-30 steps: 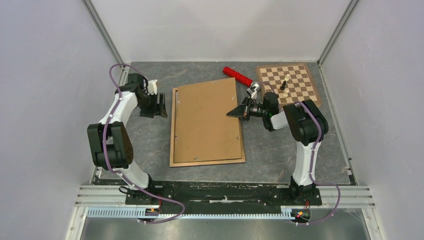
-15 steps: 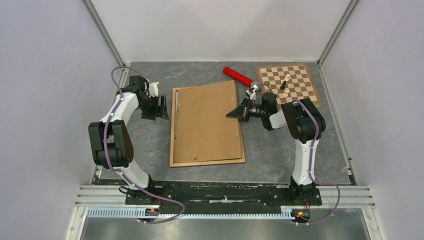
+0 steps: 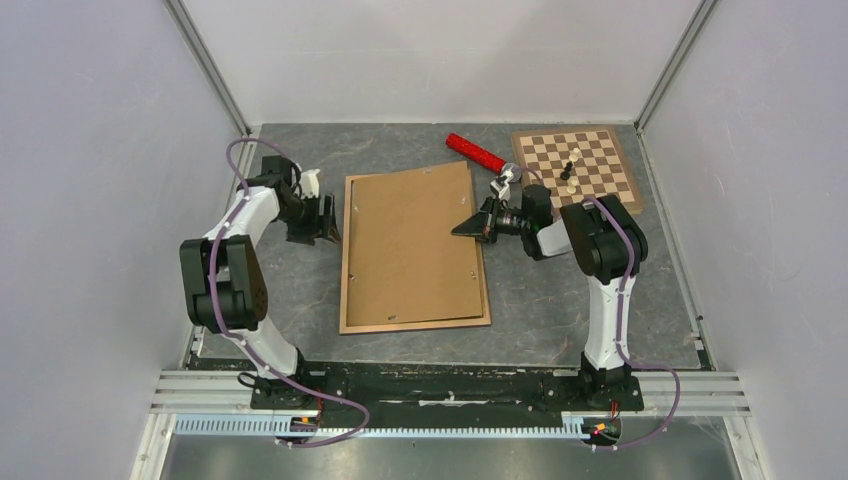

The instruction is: Put the photo into the frame

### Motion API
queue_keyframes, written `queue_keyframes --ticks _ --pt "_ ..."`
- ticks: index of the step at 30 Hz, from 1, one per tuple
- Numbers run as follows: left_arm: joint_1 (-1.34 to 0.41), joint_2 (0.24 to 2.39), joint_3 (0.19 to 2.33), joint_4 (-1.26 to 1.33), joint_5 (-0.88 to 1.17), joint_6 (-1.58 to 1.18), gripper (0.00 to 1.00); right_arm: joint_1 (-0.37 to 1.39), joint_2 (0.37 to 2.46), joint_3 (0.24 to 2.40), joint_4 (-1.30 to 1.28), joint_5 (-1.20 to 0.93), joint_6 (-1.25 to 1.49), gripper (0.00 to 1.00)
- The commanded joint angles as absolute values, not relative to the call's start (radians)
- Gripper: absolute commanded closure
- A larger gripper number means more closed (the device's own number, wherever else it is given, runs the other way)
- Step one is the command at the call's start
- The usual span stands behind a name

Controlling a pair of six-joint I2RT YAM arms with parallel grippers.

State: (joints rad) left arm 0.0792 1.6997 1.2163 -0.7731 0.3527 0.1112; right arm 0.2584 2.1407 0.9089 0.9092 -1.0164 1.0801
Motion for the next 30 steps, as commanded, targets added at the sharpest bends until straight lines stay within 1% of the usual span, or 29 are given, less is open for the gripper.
queue_keyframes --ticks 1,11,19,30 --pt "0.079 1.716 1.218 -0.736 0.397 0.101 0.22 0.264 2.15 0.949 0.941 -1.013 1.008 1.0" --pt "0.051 1.763 1.253 -0.715 0.403 0.078 0.22 0.264 2.149 0.974 0.828 -1.009 0.946 1.0" --pt "0.026 1.787 1.253 -0.692 0.392 0.067 0.22 0.263 2.141 0.963 0.877 -1.014 1.016 1.0" --pt "0.017 1.794 1.235 -0.667 0.398 0.054 0.22 0.271 2.14 0.971 0.835 -1.006 0.972 1.0"
